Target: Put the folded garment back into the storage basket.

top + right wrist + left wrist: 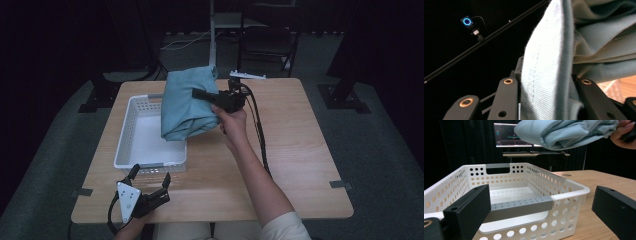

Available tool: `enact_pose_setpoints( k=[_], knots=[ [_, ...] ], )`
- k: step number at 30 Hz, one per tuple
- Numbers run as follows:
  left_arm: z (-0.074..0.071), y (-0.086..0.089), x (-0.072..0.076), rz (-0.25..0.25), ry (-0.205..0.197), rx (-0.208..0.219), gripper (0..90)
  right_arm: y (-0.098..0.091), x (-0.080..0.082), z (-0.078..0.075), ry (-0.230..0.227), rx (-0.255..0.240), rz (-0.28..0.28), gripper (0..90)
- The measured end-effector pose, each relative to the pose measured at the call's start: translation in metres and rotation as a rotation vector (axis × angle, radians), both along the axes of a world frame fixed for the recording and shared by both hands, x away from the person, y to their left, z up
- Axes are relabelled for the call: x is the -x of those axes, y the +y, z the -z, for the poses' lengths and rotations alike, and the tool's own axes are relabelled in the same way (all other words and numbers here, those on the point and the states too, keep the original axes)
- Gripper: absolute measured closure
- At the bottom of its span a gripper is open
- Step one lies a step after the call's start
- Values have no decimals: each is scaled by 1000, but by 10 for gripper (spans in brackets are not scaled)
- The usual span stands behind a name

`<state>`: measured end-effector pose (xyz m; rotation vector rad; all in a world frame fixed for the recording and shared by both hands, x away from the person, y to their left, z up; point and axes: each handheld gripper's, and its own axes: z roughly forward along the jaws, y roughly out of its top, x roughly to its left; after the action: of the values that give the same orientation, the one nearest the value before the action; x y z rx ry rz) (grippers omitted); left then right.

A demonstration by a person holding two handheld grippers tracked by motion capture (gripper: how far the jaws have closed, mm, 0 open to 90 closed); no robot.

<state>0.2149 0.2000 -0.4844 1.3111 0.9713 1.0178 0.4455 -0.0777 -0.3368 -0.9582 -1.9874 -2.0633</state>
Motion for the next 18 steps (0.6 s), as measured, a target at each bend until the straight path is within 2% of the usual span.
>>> enact_pose_setpoints(
  k=[8, 11, 18],
  knots=[
    [0, 0, 0, 0, 0, -1, 34, 24, -2, 4, -1, 1, -26, 681],
    [0, 0, 0, -1, 0, -1, 34, 34, -5, 9, 21, -25, -32, 676],
    [0, 0, 0, 0, 0, 0, 34, 48, -7, 16, 28, -26, -45, 675]
  ],
)
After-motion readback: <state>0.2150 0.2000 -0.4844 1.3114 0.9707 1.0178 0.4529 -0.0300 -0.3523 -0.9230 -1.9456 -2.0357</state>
